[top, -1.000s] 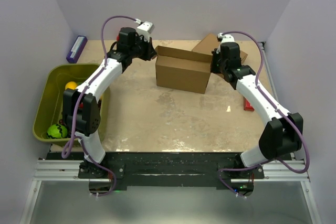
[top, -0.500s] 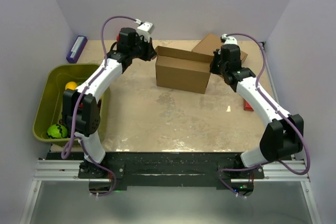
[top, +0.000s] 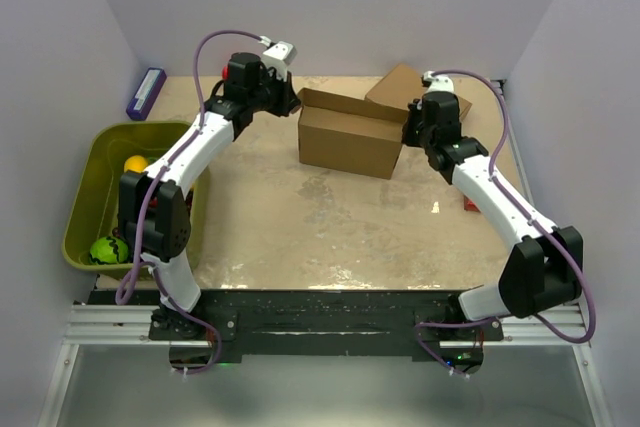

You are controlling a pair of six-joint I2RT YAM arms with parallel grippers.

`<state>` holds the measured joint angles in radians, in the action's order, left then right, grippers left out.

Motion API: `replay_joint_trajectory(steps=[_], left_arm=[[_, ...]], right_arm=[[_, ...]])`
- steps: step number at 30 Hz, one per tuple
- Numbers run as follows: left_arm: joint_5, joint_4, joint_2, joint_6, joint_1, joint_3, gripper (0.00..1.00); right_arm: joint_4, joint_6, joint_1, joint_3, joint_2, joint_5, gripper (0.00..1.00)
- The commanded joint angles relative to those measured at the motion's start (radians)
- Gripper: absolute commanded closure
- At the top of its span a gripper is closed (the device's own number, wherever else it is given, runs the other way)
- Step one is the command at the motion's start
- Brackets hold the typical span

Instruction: Fold the paper box

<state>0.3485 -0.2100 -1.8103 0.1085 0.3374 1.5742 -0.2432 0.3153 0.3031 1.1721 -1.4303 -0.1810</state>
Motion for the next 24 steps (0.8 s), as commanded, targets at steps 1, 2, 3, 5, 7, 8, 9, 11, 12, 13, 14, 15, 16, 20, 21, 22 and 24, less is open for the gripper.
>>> replay_joint_trajectory(steps=[1,2,3,5,7,8,9,11,12,13,14,15,16,20,21,22,24], left_arm=[[0.050,-0.025,0.037,-0.006,0.026,-0.011,1.00],[0.052,-0.023,0.039,-0.007,0.026,-0.011,1.00],[0.050,-0.022,0.039,-0.007,0.026,-0.011,1.00],[0.050,-0.022,0.039,-0.006,0.028,-0.013,1.00],[0.052,-0.022,0.039,-0.006,0.029,-0.013,1.00],[0.050,-0.022,0.040,-0.006,0.032,-0.013,1.00],[0.049,-0.022,0.040,-0.006,0.032,-0.013,1.00],[0.047,-0.020,0.040,-0.006,0.034,-0.016,1.00],[0.046,-0.020,0.040,-0.006,0.032,-0.016,1.00],[0.046,-0.020,0.040,-0.006,0.034,-0.014,1.00],[0.044,-0.020,0.040,-0.007,0.034,-0.016,1.00],[0.041,-0.020,0.040,-0.007,0.035,-0.016,1.00],[0.040,-0.022,0.040,-0.009,0.035,-0.016,1.00],[0.020,-0.026,0.045,-0.007,0.035,-0.016,1.00],[0.017,-0.028,0.046,-0.006,0.035,-0.016,1.00],[0.011,-0.028,0.048,0.005,0.035,-0.014,1.00],[0.010,-0.025,0.051,0.017,0.037,-0.014,1.00]], right_arm=[[-0.110,-0.021,0.007,-0.066,-0.012,-0.029,1.00],[-0.102,-0.022,0.007,-0.071,-0.012,-0.031,1.00],[-0.099,-0.022,0.007,-0.078,-0.012,-0.034,1.00],[-0.091,-0.021,0.008,-0.086,-0.012,-0.038,1.00],[-0.085,-0.019,0.008,-0.097,-0.010,-0.037,1.00],[-0.077,-0.019,0.008,-0.100,-0.010,-0.038,1.00],[-0.076,-0.016,0.008,-0.109,-0.010,-0.041,1.00],[-0.067,-0.016,0.017,-0.117,-0.009,-0.057,1.00],[-0.068,-0.016,0.019,-0.124,-0.007,-0.063,1.00],[-0.070,-0.015,0.028,-0.129,-0.005,-0.080,1.00],[-0.071,-0.015,0.031,-0.130,-0.005,-0.086,1.00],[-0.071,-0.015,0.037,-0.140,-0.001,-0.093,1.00],[-0.071,-0.016,0.042,-0.143,0.001,-0.100,1.00],[-0.082,-0.018,0.054,-0.160,0.010,-0.144,1.00],[-0.084,-0.022,0.059,-0.167,0.013,-0.152,1.00],[-0.085,-0.022,0.060,-0.170,0.013,-0.155,1.00],[-0.090,-0.022,0.062,-0.178,0.014,-0.164,1.00]])
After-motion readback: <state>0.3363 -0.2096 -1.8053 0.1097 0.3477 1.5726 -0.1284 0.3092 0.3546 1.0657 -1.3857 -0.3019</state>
